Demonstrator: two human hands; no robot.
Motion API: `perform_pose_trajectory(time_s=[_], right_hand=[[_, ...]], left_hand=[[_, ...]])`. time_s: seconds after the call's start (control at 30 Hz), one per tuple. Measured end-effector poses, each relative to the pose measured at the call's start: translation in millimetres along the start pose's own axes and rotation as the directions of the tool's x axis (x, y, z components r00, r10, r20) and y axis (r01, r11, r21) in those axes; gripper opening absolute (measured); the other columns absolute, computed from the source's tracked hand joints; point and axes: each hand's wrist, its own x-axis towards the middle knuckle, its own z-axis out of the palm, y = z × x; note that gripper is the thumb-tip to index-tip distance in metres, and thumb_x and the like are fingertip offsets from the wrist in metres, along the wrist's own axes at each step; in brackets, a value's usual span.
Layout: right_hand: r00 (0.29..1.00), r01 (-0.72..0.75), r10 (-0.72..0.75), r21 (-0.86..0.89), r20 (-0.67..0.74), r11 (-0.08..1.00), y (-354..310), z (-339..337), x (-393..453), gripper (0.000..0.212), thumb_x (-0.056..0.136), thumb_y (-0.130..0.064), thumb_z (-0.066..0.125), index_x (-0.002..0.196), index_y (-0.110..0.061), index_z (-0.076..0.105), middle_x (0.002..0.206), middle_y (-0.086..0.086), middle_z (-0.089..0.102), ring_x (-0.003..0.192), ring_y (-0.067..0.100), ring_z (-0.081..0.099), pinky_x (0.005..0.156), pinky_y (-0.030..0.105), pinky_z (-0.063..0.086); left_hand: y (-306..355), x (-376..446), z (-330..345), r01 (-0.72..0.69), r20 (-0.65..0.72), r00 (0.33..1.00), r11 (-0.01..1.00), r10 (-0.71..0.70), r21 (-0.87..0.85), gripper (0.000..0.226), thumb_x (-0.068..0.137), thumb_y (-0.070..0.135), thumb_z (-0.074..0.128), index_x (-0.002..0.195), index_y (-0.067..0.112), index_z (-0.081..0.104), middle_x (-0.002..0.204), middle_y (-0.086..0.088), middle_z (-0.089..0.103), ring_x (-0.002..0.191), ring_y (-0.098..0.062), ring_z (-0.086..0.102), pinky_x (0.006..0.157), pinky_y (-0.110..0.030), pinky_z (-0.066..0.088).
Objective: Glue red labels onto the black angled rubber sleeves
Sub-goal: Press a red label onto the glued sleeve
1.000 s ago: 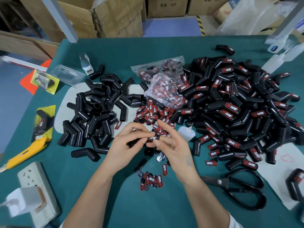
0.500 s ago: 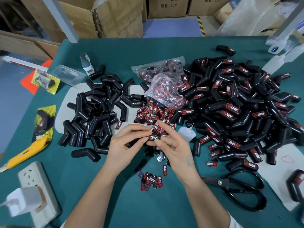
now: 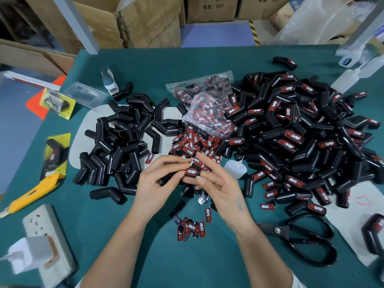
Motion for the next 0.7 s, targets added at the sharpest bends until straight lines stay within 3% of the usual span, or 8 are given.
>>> perform_pose_trajectory(time_s=[0.17,0.37,0.4,0.47,0.53,0.6,0.7], right_hand=[[1.000,-0.004,0.004,-0.006,-0.010,1.000,0.2,-0.7,-0.2,0.049,0.107,-0.006,0.056,0.151,-0.027,0.050,0.089,0.031,0.064,0.114,0.026,0.074,0.090,0.023,0.052],[1.000,-0.003,0.003,-0.025,-0.015,1.000,2.2,-0.7,0.6,0.050,0.108,-0.004,0.055,0.151,-0.029,0.049,0.085,0.035,0.057,0.115,0.025,0.074,0.092,0.023,0.052],[1.000,-0.003,0.003,-0.028,-0.017,1.000,2.1,-0.4,0.7,0.051,0.108,-0.005,0.055,0.151,-0.030,0.049,0.083,0.031,0.059,0.115,0.025,0.074,0.092,0.022,0.052],[1.000,-0.002,0.001,-0.039,-0.017,0.999,1.1,1.1,0.6,0.052,0.107,-0.005,0.056,0.152,-0.030,0.049,0.081,0.006,0.065,0.115,0.025,0.074,0.093,0.021,0.051],[1.000,-0.008,0.007,-0.034,-0.031,0.999,-0.1,2.2,0.9,0.056,0.104,-0.007,0.062,0.153,-0.032,0.050,0.099,-0.002,0.076,0.113,0.023,0.074,0.096,0.022,0.051],[0.998,-0.020,0.018,-0.030,-0.064,0.999,-0.9,2.9,1.4,0.060,0.100,-0.010,0.068,0.151,-0.037,0.051,0.115,0.006,0.077,0.109,0.019,0.072,0.098,0.025,0.051],[0.993,-0.043,0.042,-0.013,-0.112,0.999,-0.1,4.4,1.1,0.061,0.096,-0.016,0.073,0.148,-0.040,0.053,0.117,0.007,0.076,0.108,0.017,0.069,0.099,0.025,0.050]], left_hand=[[0.0,-1.3,2.1,-0.037,0.010,0.999,0.999,0.037,0.003,0.021,0.096,0.004,0.072,0.113,0.012,0.080,0.119,0.003,0.072,0.115,-0.018,0.070,0.104,-0.026,0.050],[-3.0,-1.1,1.9,-0.041,0.005,0.999,0.999,0.041,-0.017,0.023,0.096,0.005,0.072,0.116,0.014,0.079,0.121,0.002,0.072,0.116,-0.022,0.069,0.104,-0.029,0.051],[-2.9,-1.2,2.1,-0.030,0.003,1.000,0.999,0.031,-0.035,0.026,0.097,0.009,0.072,0.120,0.018,0.077,0.120,0.001,0.072,0.117,-0.023,0.069,0.104,-0.031,0.051],[-0.3,-1.9,3.7,0.024,-0.004,1.000,0.991,-0.024,-0.134,0.036,0.096,0.015,0.072,0.129,0.029,0.071,0.119,0.002,0.073,0.118,-0.024,0.070,0.106,-0.033,0.052],[2.6,-3.2,6.6,0.056,-0.012,0.998,0.974,-0.060,-0.218,0.048,0.094,0.015,0.073,0.134,0.037,0.062,0.117,0.004,0.074,0.119,-0.023,0.070,0.107,-0.030,0.051],[3.4,-5.7,10.2,0.041,-0.018,0.999,0.979,-0.046,-0.201,0.055,0.093,0.013,0.073,0.138,0.040,0.057,0.117,0.008,0.074,0.119,-0.021,0.071,0.108,-0.028,0.049],[2.0,-9.6,15.7,0.003,-0.009,1.000,0.994,-0.004,-0.109,0.060,0.094,0.015,0.072,0.142,0.045,0.053,0.120,0.013,0.073,0.119,-0.018,0.070,0.108,-0.030,0.049]])
